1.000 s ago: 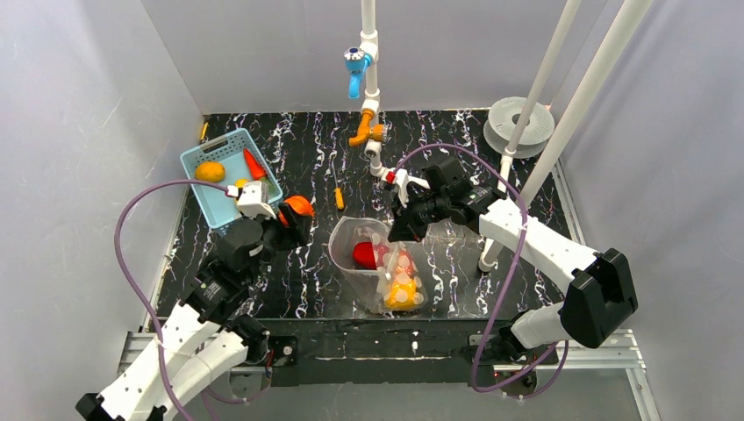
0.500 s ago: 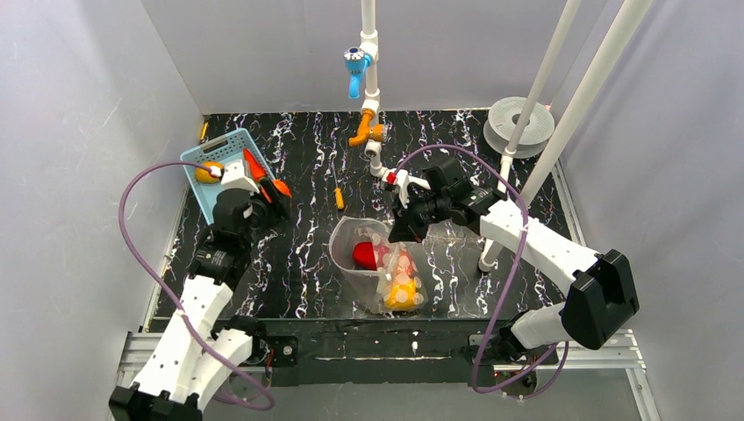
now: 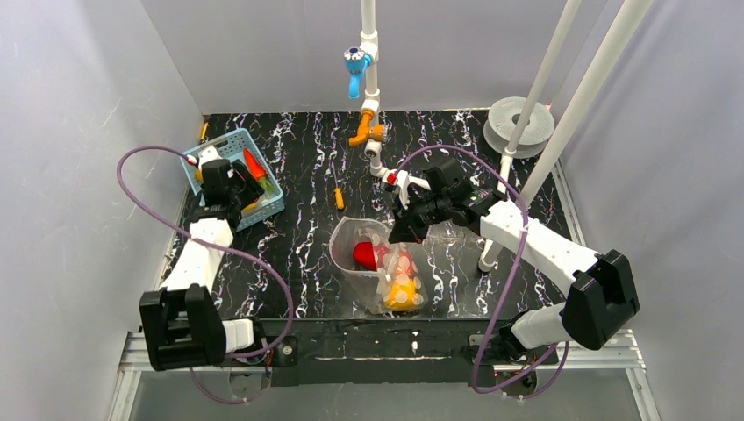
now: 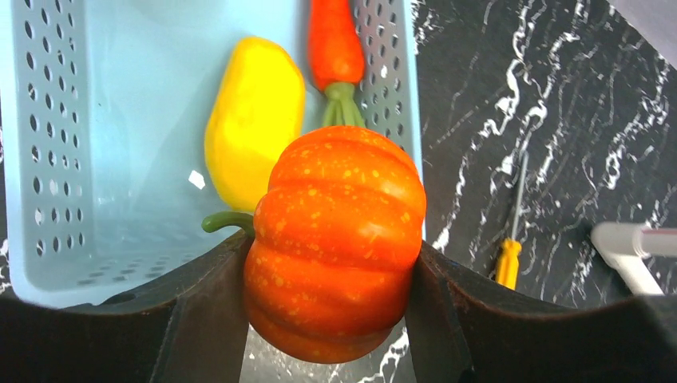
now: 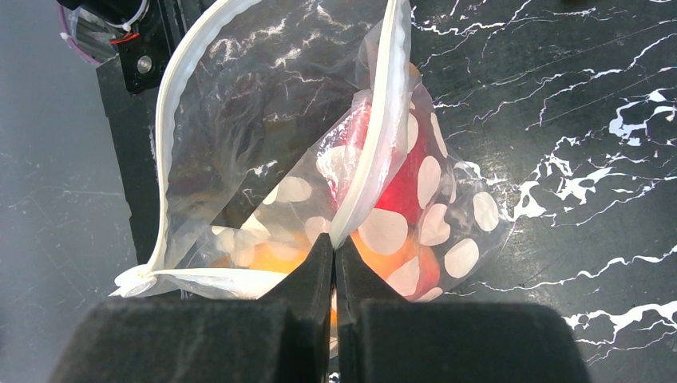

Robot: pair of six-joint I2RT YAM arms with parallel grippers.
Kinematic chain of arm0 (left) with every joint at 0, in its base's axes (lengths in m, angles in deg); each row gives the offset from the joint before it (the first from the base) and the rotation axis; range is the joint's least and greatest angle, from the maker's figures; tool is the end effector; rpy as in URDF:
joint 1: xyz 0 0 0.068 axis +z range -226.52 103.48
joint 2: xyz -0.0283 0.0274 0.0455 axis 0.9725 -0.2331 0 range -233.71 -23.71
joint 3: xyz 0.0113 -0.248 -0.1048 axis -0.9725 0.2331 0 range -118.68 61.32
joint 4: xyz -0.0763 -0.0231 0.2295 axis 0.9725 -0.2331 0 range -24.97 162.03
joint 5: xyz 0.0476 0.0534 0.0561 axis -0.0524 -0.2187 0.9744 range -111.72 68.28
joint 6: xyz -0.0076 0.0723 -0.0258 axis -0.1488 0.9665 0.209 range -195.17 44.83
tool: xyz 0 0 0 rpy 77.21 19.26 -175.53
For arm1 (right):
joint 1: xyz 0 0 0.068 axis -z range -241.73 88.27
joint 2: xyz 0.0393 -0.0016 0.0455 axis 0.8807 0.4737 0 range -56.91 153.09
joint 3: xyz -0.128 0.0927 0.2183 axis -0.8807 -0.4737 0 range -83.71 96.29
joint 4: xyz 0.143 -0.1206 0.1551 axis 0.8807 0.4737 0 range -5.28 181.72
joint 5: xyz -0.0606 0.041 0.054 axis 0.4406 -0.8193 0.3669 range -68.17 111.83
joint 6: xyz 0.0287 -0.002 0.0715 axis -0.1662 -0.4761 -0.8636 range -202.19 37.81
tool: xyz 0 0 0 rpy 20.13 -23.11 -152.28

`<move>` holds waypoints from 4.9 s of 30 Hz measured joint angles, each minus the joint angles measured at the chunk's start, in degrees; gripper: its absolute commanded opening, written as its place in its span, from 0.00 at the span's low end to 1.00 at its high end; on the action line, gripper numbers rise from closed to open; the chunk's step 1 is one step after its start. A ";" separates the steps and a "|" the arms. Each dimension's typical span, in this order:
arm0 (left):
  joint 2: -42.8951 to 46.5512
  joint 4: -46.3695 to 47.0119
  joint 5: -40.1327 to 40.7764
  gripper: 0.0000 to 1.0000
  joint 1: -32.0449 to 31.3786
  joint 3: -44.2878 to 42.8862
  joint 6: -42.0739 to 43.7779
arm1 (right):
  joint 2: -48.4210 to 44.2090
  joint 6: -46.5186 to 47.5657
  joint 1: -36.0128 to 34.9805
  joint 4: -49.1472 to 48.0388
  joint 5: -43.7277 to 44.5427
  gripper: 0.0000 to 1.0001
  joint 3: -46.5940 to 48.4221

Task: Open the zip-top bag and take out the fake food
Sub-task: Place the fake vegetable in the bin, then pick up the fake vegetable from the zipper food storage bag.

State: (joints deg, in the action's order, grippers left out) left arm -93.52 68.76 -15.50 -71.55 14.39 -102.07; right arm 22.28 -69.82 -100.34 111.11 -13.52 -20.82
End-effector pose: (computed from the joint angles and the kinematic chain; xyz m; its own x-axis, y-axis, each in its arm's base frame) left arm 0.2841 0.0319 0.2643 -0.3088 -0.4783 -0.8221 -0.3618 0.8584 -0.3636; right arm 0.2091 0.2154 0.2774 -0.3371 -0.4931 -0.8020 -0.9353 0.2725 0.2256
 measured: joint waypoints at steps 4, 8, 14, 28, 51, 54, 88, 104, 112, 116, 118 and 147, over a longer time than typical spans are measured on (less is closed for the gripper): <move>-5.54 1.62 0.20 0.00 1.76 -2.93 0.07 | 0.00 -0.02 0.02 -0.01 -0.20 0.01 0.00; -10.41 2.74 0.19 0.07 3.23 -6.37 0.08 | 0.00 -0.09 0.02 0.01 -0.67 0.01 0.00; -18.42 2.21 -0.31 0.15 6.29 -11.47 -0.24 | 0.00 -0.12 0.02 -0.01 -0.83 0.01 0.00; -29.63 -4.76 -3.61 0.98 10.00 -23.88 0.05 | 0.00 -0.15 0.02 0.01 -0.85 0.01 0.00; -13.20 -1.43 -27.52 0.98 13.81 -14.02 -7.52 | -0.22 -0.08 0.04 0.03 -1.08 0.01 0.00; -8.75 -0.05 -32.25 0.98 13.34 -9.87 -9.60 | -0.48 -0.02 0.08 0.03 -1.32 0.01 0.00; 21.81 -8.27 -48.74 0.98 3.42 7.58 -17.03 | -3.35 1.34 1.56 0.20 -5.38 0.01 -0.92; 31.14 -16.65 -49.30 0.98 -12.21 6.92 -5.57 | -3.52 1.57 1.90 0.38 -6.37 0.01 -1.73; 33.40 -19.01 -43.88 0.98 -21.91 5.65 1.28 | -3.52 1.67 1.90 0.42 -6.99 0.01 -1.73; 32.42 -19.86 -39.81 0.98 -27.97 4.32 3.90 | -3.52 1.88 1.90 0.44 -7.28 0.01 -1.73; 31.36 -20.45 -36.98 0.97 -31.87 3.51 5.20 | -3.52 2.02 1.90 0.44 -7.32 0.01 -1.73; 5.93 -21.05 -13.49 0.75 -55.37 -7.08 24.54 | -3.52 2.61 1.90 0.47 -8.37 0.01 -1.77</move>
State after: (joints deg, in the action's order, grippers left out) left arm -87.59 47.70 -28.99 -126.91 7.31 -77.52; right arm 18.77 -67.21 -98.44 111.57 -21.89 -22.59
